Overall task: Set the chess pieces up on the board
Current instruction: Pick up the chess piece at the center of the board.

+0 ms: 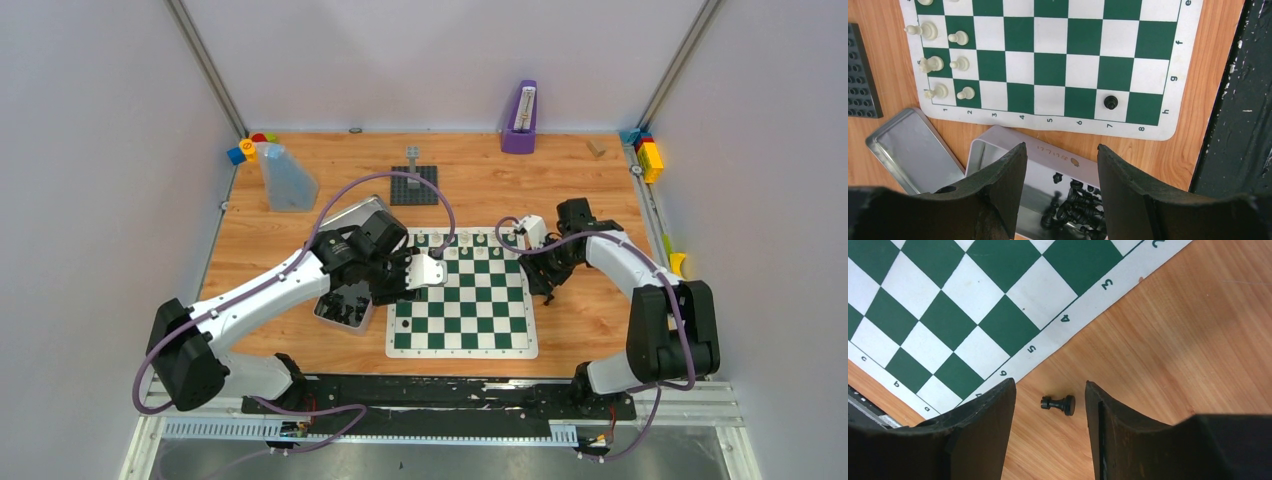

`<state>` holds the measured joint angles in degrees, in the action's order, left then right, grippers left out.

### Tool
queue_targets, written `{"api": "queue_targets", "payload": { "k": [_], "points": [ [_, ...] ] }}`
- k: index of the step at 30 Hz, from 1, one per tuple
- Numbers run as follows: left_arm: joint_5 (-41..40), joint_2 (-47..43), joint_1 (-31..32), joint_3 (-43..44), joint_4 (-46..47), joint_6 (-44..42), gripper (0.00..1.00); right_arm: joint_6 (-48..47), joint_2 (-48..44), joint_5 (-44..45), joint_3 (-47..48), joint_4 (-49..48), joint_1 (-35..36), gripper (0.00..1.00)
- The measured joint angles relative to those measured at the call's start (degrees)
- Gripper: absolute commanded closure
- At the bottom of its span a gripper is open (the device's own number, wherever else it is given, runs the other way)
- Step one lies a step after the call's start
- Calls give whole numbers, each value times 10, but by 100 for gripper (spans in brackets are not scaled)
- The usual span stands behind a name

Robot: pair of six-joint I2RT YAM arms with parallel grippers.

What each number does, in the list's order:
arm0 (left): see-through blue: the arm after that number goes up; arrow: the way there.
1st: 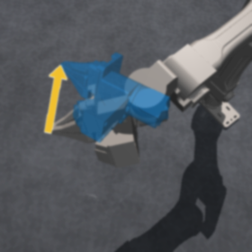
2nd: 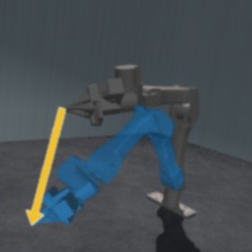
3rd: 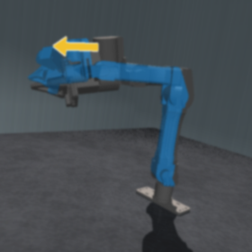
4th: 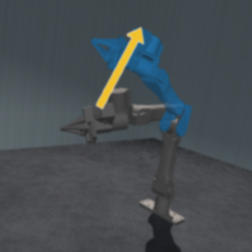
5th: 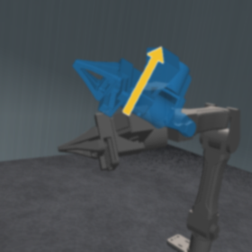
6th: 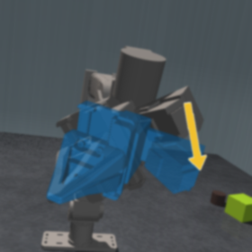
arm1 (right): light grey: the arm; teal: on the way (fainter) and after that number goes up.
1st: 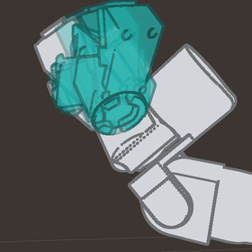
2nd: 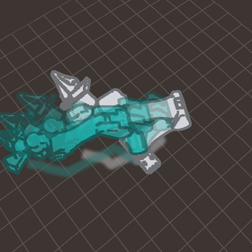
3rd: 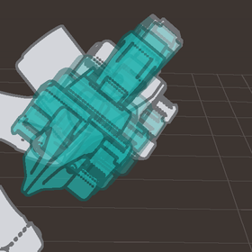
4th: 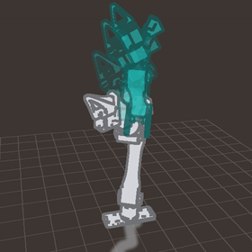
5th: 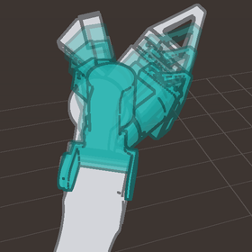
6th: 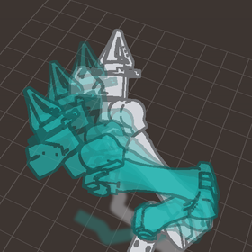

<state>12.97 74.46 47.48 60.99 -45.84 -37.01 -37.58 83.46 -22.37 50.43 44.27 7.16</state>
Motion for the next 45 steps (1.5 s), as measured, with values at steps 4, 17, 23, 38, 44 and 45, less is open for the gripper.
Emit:
{"api": "queue_targets", "payload": {
  "k": [4,17,23,38,44,45],
  "points": [
    [0,-1,0,-2,2,0,38,-1,0,17,-10,-9,-5,50],
    [0,-10,0,-13,3,0,37,-40,-95,45,-94,7,-64,47],
    [0,-10,0,-13,3,0,37,-51,-108,45,-114,14,-65,52],
    [0,-10,-1,-14,3,0,37,-65,-107,60,-131,15,-65,71],
    [0,-10,-1,-15,3,0,37,-67,-104,66,-139,8,-65,77],
    [0,-10,-1,-16,3,0,37,-67,-104,66,-141,8,-65,79]
  ]
}}
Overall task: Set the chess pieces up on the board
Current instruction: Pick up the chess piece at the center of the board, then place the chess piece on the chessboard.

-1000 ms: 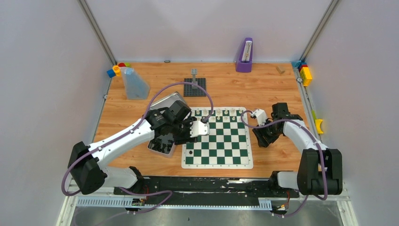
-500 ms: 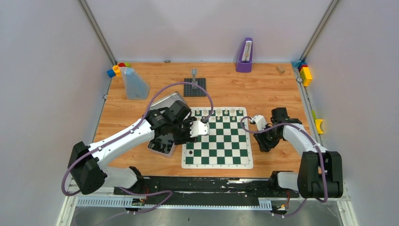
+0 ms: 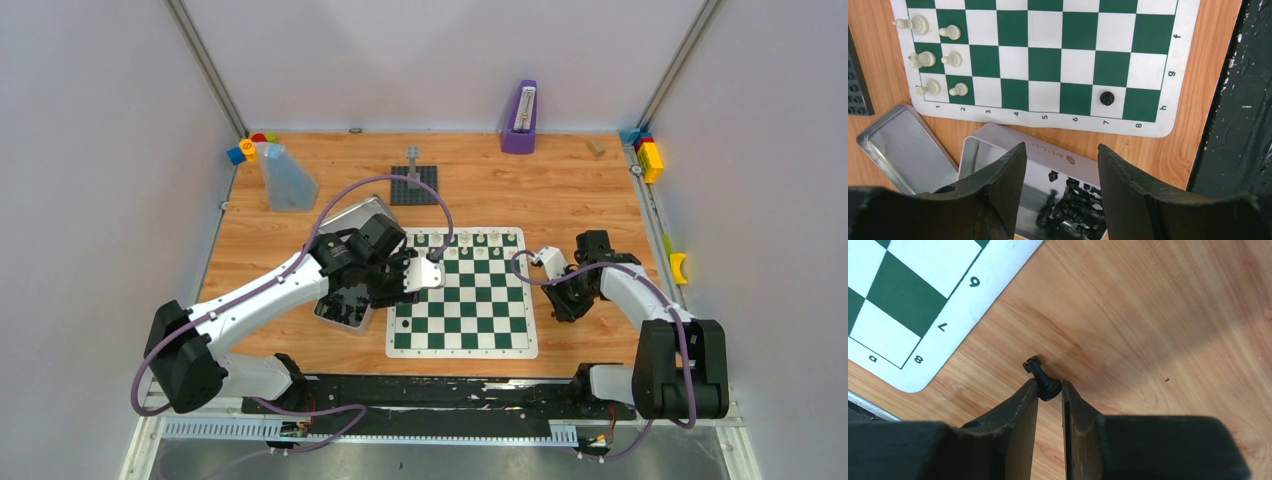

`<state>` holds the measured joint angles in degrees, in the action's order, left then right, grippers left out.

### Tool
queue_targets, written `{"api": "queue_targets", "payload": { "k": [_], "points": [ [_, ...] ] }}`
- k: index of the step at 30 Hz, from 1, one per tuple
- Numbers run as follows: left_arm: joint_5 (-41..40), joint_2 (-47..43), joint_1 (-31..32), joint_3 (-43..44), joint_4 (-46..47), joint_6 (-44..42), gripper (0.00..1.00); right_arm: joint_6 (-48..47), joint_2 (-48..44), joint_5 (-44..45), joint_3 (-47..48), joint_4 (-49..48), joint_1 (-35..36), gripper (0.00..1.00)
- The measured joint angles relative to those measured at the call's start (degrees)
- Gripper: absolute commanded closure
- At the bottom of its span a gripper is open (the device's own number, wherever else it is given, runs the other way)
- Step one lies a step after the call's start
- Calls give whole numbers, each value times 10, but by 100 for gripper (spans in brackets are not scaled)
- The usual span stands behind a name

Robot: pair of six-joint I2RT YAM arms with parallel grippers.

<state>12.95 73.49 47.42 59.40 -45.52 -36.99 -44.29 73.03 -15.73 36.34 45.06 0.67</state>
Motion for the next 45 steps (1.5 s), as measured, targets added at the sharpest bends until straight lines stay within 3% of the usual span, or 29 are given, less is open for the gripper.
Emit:
{"api": "queue_targets", "payload": {
  "k": [10,17,24,31,37,45],
  "points": [
    [8,0,0,-1,10,5,37,1,0,-3,0,0,0,96],
    [43,0,0,2,48,34,36,15,0,-44,49,31,0,100],
    [123,37,0,75,114,132,32,61,-1,-171,177,57,14,100],
    [190,135,0,187,175,275,32,121,-8,-308,224,64,36,100],
    [215,194,0,259,193,362,40,166,-24,-389,231,65,37,100],
    [242,258,-2,315,197,433,51,195,-30,-433,231,64,37,100]
  ]
}}
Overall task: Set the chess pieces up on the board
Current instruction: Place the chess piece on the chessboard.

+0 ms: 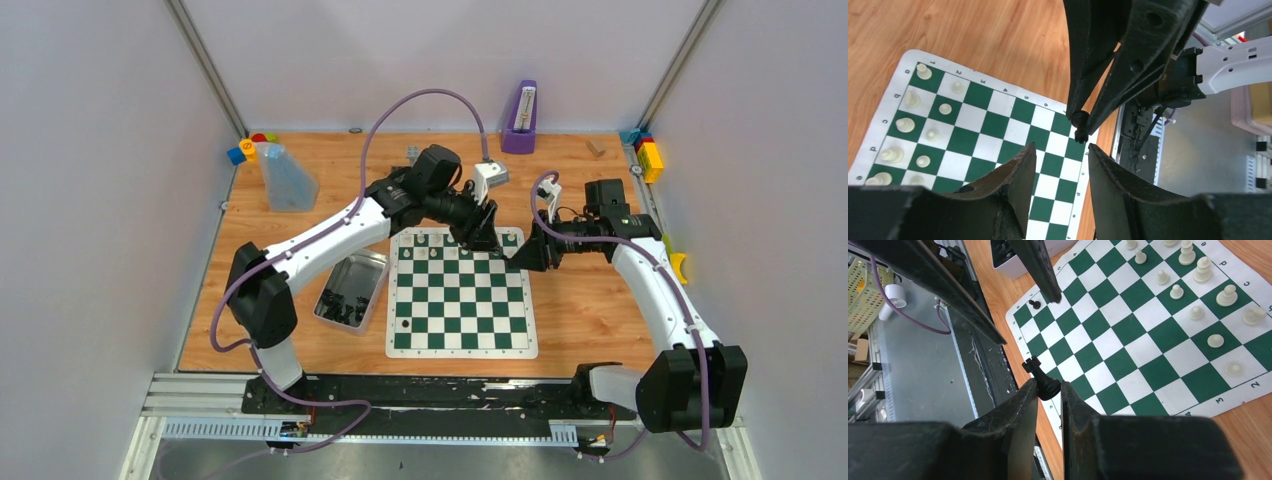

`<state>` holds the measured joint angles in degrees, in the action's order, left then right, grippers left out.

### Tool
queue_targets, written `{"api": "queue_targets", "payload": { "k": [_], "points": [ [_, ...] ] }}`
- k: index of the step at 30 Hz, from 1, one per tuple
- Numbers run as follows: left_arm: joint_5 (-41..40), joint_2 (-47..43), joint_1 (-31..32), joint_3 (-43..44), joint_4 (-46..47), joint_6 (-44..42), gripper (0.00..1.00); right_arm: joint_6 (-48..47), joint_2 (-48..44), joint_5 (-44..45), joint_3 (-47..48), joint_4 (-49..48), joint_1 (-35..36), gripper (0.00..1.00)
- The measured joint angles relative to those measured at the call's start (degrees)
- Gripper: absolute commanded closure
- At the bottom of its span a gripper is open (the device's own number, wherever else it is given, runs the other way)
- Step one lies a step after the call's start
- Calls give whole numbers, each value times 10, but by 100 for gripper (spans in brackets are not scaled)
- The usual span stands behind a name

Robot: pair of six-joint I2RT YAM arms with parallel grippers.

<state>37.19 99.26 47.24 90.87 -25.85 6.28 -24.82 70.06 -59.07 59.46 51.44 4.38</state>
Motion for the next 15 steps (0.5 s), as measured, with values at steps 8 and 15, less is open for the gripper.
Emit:
{"api": "queue_targets", "payload": {
  "k": [8,15],
  "points": [
    [34,40,0,16,0,43,56,12,0,-11,0,-3,0,100],
    [55,49,3,19,1,60,57,17,0,-11,-3,-5,0,100]
  ]
}}
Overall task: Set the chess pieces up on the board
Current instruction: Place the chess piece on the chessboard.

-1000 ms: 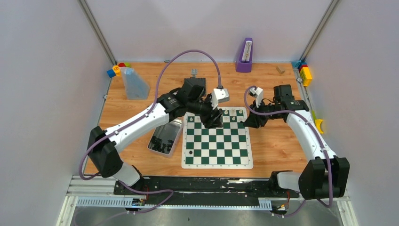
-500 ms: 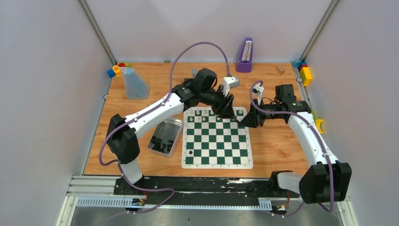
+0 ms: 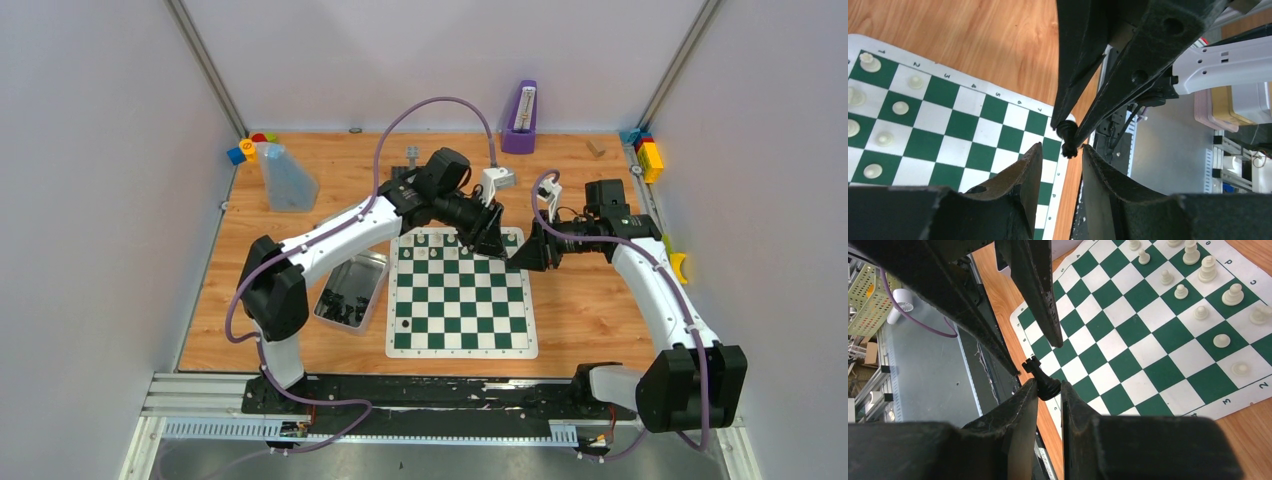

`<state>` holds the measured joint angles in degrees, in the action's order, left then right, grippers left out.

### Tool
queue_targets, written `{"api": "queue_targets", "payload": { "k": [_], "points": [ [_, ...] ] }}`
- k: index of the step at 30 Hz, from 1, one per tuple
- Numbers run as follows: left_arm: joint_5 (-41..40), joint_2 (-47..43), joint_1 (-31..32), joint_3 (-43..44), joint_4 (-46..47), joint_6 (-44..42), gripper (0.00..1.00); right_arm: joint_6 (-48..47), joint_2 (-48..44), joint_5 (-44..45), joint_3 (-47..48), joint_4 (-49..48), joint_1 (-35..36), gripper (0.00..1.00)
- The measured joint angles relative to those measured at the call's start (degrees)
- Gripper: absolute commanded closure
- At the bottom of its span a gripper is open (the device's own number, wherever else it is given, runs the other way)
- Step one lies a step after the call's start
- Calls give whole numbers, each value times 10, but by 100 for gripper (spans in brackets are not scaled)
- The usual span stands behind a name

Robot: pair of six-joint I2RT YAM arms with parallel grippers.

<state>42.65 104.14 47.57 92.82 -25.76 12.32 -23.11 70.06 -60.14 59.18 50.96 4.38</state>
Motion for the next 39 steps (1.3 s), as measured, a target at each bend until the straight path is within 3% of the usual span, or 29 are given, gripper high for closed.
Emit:
{"api": "queue_targets", "payload": {
  "k": [10,39],
  "points": [
    [10,17,12,23,3,4,63,4,0,1,0,-7,0,100],
    [5,20,12,23,-2,-8,66,4,-1,16,-3,-9,0,100]
  ]
}}
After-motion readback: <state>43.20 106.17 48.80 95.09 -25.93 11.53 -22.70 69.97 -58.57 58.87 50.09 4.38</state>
